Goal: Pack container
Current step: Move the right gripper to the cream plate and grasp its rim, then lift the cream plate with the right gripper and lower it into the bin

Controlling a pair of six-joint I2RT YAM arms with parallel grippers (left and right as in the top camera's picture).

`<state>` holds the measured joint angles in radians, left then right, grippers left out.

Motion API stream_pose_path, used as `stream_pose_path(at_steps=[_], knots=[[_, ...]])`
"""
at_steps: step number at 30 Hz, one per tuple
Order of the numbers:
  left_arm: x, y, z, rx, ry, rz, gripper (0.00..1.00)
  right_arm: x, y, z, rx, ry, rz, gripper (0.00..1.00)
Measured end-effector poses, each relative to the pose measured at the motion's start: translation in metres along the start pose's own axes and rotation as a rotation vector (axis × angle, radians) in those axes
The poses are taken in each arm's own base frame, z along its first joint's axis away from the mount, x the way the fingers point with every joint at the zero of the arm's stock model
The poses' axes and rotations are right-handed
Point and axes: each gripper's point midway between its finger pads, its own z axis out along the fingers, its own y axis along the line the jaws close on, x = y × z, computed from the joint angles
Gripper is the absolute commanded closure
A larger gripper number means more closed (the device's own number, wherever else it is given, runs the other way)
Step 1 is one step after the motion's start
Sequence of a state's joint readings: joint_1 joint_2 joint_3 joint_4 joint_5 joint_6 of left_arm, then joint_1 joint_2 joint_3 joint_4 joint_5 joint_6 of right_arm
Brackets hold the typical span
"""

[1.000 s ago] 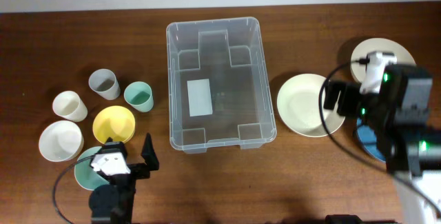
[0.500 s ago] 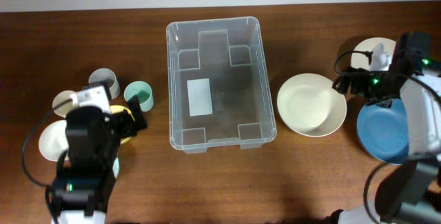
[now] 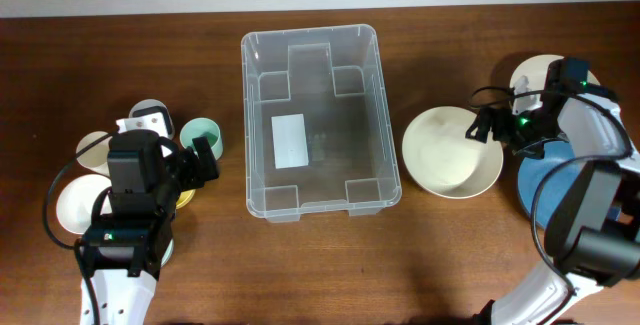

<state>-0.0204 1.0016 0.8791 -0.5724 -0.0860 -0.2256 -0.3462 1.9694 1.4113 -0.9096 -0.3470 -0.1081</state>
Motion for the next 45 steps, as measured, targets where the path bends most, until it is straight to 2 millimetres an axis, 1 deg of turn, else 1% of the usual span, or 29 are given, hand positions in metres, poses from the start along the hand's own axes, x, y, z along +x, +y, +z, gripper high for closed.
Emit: stream_pose_path(at_steps=[3, 4, 5, 6, 7, 8, 9, 10, 11, 12, 13, 14, 16, 17, 20, 22, 23, 29, 32, 36, 38, 39, 41, 42, 43, 44, 45], knots=[[0.000, 0.000, 0.000, 0.000, 0.000, 0.000, 0.01, 0.002, -0.004, 0.014, -0.006, 0.027, 0.008, 0.00], [0.000, 0.000, 0.000, 0.000, 0.000, 0.000, 0.01, 0.003, -0.005, 0.018, -0.011, 0.033, 0.008, 0.04], [0.000, 0.000, 0.000, 0.000, 0.000, 0.000, 0.02, 0.003, -0.006, 0.021, -0.013, 0.037, 0.010, 0.10], [0.000, 0.000, 0.000, 0.000, 0.000, 0.000, 0.04, 0.005, -0.007, 0.026, -0.016, 0.050, 0.014, 0.14], [0.000, 0.000, 0.000, 0.000, 0.000, 0.000, 0.06, 0.004, -0.007, 0.026, -0.016, 0.049, 0.013, 0.19], [0.000, 0.000, 0.000, 0.000, 0.000, -0.002, 0.10, 0.004, -0.007, 0.027, -0.016, 0.050, 0.014, 0.27], [0.000, 0.000, 0.000, 0.003, 0.001, -0.003, 0.17, 0.005, -0.008, 0.028, -0.017, 0.053, 0.015, 0.36], [0.000, -0.001, 0.000, 0.004, 0.001, -0.001, 0.20, 0.004, -0.008, 0.028, -0.018, 0.053, 0.016, 0.41], [0.000, -0.001, 0.000, 0.006, 0.001, -0.004, 0.26, 0.005, -0.008, 0.030, -0.017, 0.057, 0.013, 0.49], [0.000, -0.001, 0.000, 0.007, 0.002, -0.003, 0.28, 0.005, -0.009, 0.031, -0.018, 0.060, 0.017, 0.52], [0.000, -0.001, 0.000, 0.007, 0.002, -0.005, 0.32, 0.005, -0.009, 0.031, -0.018, 0.060, 0.016, 0.60], [0.000, -0.001, 0.000, 0.007, 0.002, -0.004, 0.34, 0.006, -0.009, 0.031, -0.018, 0.062, 0.016, 0.65], [0.000, -0.001, 0.000, 0.007, 0.002, -0.003, 0.39, 0.006, -0.009, 0.032, -0.018, 0.062, 0.016, 0.69], [0.000, -0.001, 0.000, 0.008, 0.002, -0.004, 0.43, 0.006, -0.009, 0.032, -0.018, 0.063, 0.018, 0.74], [0.000, -0.001, 0.000, 0.007, 0.002, -0.003, 0.46, 0.006, -0.009, 0.032, -0.018, 0.063, 0.015, 0.81], [0.000, -0.001, 0.000, 0.007, 0.002, -0.003, 0.47, 0.006, -0.009, 0.032, -0.018, 0.063, 0.016, 0.88], [0.000, -0.001, 0.000, 0.007, 0.002, -0.003, 0.48, 0.006, -0.009, 0.032, -0.018, 0.063, 0.017, 0.96], [0.000, -0.001, 0.000, 0.007, 0.002, -0.003, 0.48, 0.004, -0.008, 0.032, -0.023, 0.055, 0.025, 0.96], [0.000, -0.001, 0.000, 0.007, 0.002, -0.003, 0.48, 0.004, -0.008, 0.032, -0.022, 0.055, 0.060, 0.96], [0.000, -0.001, 0.000, 0.007, 0.002, -0.003, 0.48, 0.003, -0.006, 0.026, -0.021, 0.064, 0.118, 0.96], [0.000, -0.001, 0.000, 0.007, 0.002, -0.003, 0.48, -0.003, -0.004, 0.016, -0.013, 0.042, 0.132, 0.96], [0.000, -0.001, 0.000, 0.007, 0.002, -0.003, 0.48, -0.008, -0.001, 0.006, -0.011, 0.020, 0.132, 0.96], [0.000, -0.001, 0.000, 0.007, 0.002, -0.003, 0.48, -0.023, 0.007, -0.023, -0.006, -0.058, 0.118, 0.96], [0.000, -0.001, 0.000, 0.007, 0.002, -0.003, 0.47, -0.031, 0.012, -0.040, -0.002, -0.104, 0.106, 0.96], [0.000, -0.001, 0.000, 0.007, 0.002, -0.003, 0.48, -0.042, 0.021, -0.067, 0.003, -0.177, 0.090, 0.96], [0.000, -0.001, 0.000, 0.007, 0.002, -0.003, 0.48, -0.048, 0.027, -0.085, 0.003, -0.224, 0.076, 0.96], [0.000, -0.001, 0.000, 0.007, 0.002, -0.004, 0.48, -0.056, 0.039, -0.115, 0.006, -0.306, 0.054, 0.96]])
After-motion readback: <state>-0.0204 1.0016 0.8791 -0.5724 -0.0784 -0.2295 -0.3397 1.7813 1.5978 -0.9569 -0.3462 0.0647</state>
